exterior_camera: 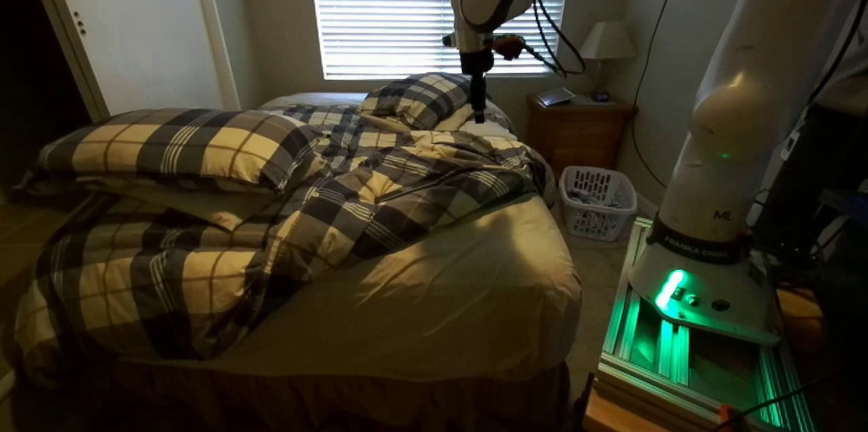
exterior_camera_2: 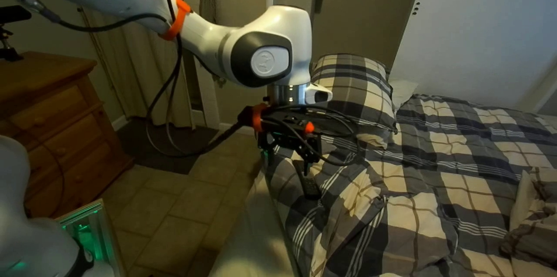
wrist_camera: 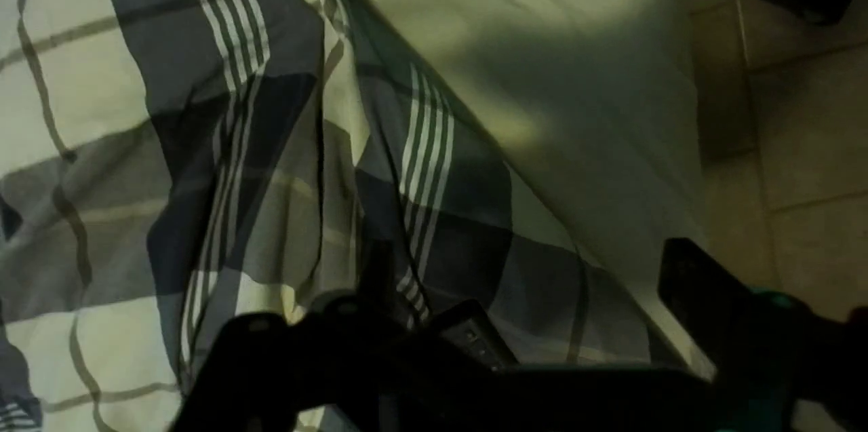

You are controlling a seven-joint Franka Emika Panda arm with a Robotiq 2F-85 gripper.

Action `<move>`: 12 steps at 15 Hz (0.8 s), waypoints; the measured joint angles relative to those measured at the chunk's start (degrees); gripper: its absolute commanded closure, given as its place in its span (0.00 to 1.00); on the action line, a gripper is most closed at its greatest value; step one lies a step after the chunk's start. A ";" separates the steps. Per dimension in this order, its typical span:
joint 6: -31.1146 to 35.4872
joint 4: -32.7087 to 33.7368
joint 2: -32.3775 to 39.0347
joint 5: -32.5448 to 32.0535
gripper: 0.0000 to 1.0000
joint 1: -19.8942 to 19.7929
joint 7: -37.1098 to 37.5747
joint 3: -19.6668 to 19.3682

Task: Fix the bed cover

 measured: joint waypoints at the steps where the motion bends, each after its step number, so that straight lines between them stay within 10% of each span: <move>1: 2.39 0.02 1.35 0.29 0.00 0.28 -2.58 0.04; 12: 16.70 0.16 7.10 10.31 0.00 0.77 -17.40 1.17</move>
